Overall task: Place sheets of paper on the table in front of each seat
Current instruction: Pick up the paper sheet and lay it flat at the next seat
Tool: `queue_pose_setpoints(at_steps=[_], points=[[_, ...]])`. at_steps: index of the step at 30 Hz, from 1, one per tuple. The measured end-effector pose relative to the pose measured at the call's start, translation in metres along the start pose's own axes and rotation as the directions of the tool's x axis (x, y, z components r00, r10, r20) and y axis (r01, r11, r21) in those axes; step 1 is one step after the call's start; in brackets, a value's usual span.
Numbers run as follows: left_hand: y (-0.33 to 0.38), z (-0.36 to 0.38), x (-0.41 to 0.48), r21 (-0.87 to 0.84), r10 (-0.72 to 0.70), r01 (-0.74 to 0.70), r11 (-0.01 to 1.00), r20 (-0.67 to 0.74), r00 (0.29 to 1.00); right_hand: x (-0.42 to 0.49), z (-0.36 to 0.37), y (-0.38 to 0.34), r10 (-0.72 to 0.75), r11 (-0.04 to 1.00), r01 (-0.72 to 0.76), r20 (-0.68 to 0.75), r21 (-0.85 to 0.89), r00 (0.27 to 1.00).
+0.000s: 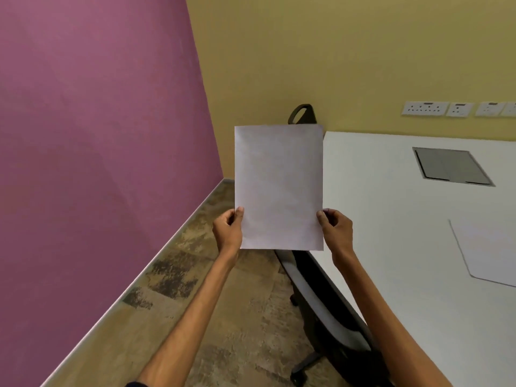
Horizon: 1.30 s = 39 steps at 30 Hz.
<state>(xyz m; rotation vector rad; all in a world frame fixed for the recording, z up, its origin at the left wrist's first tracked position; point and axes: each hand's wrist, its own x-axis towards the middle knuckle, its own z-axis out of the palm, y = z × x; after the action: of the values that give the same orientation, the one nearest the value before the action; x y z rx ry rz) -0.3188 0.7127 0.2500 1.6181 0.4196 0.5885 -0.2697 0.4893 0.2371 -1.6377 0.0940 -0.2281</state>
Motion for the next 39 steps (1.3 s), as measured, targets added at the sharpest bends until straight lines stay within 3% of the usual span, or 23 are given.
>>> queue_pose_setpoints(at_steps=[9,17,22,28,35,39], points=[[-0.005,0.074,0.095,-0.003,0.000,0.000,1.000,0.228,0.974,0.074,0.002,0.009,0.042,0.998,-0.050,-0.151,-0.049,0.988],[-0.035,0.152,0.173,-0.003,-0.004,0.007,1.000,0.502,0.865,0.119,-0.001,0.040,0.110,0.990,-0.134,-0.375,-0.037,0.920],[-0.048,0.201,0.212,0.008,0.031,-0.050,0.999,0.684,0.729,0.126,-0.001,0.053,0.155,0.982,-0.191,-0.544,-0.009,0.825],[-0.063,0.253,0.205,0.059,-0.003,-0.089,0.994,0.848,0.531,0.105,-0.017,0.069,0.218,0.963,-0.265,-0.720,0.049,0.659],[-0.089,0.310,0.166,0.095,-0.053,-0.132,0.987,0.956,0.288,0.078,-0.066,0.094,0.287,0.926,-0.362,-0.822,0.107,0.492],[-0.114,0.337,0.145,0.152,-0.119,-0.185,0.971,0.976,0.180,0.068,-0.091,0.124,0.363,0.880,-0.451,-0.823,0.149,0.437]])
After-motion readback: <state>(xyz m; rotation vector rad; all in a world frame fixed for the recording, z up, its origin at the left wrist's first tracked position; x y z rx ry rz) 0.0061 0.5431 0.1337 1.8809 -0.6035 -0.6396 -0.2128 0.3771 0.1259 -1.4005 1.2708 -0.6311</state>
